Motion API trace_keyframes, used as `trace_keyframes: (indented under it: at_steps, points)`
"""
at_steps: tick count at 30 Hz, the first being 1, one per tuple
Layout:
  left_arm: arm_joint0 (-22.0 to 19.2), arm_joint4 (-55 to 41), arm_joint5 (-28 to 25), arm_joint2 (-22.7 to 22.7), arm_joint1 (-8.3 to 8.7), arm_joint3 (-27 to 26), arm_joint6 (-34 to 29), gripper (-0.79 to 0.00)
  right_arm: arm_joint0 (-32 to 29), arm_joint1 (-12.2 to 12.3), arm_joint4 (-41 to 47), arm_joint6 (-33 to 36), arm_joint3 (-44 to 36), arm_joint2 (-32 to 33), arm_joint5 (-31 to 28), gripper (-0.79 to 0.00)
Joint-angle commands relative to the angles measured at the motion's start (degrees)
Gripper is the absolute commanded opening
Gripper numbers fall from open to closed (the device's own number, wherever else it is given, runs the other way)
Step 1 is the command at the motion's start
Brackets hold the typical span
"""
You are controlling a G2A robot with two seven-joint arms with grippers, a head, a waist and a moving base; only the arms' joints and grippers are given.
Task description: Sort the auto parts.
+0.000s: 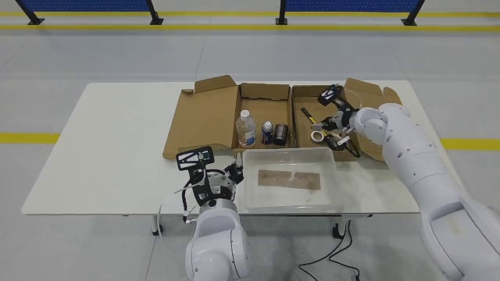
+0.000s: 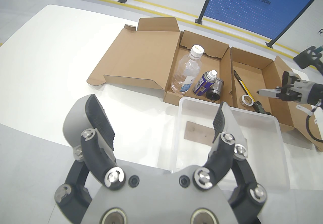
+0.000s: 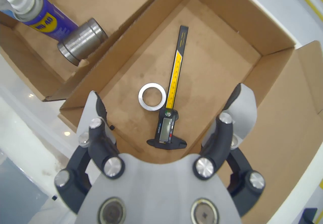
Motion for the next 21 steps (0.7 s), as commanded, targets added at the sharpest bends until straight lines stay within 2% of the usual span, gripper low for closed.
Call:
trace_keyframes:
  at_steps: [1,6,12,16,21]
  points:
    - [0.0,0.0,-0.01,0.0,0.0,0.0,0.0,0.0,-1.13,1.67,-0.63,-2.09,-3.04,2.34,-0.71,0.0]
    - [0.0,0.0,-0.01,0.0,0.0,0.0,0.0,0.0,-7.56,6.82,-4.11,-2.78,-16.84,10.32,0.2,0.0]
    - [0.0,0.0,-0.01,0.0,0.0,0.0,0.0,0.0,-24.35,12.9,-5.01,3.07,-43.03,25.49,3.99,0.0]
    - [0.0,0.0,-0.01,0.0,0.0,0.0,0.0,0.0,-36.18,14.99,-4.42,7.01,-57.58,33.31,5.57,0.0]
    - [0.0,0.0,-0.01,0.0,0.0,0.0,0.0,0.0,-46.73,16.06,-2.83,7.38,-67.45,39.44,6.36,0.0]
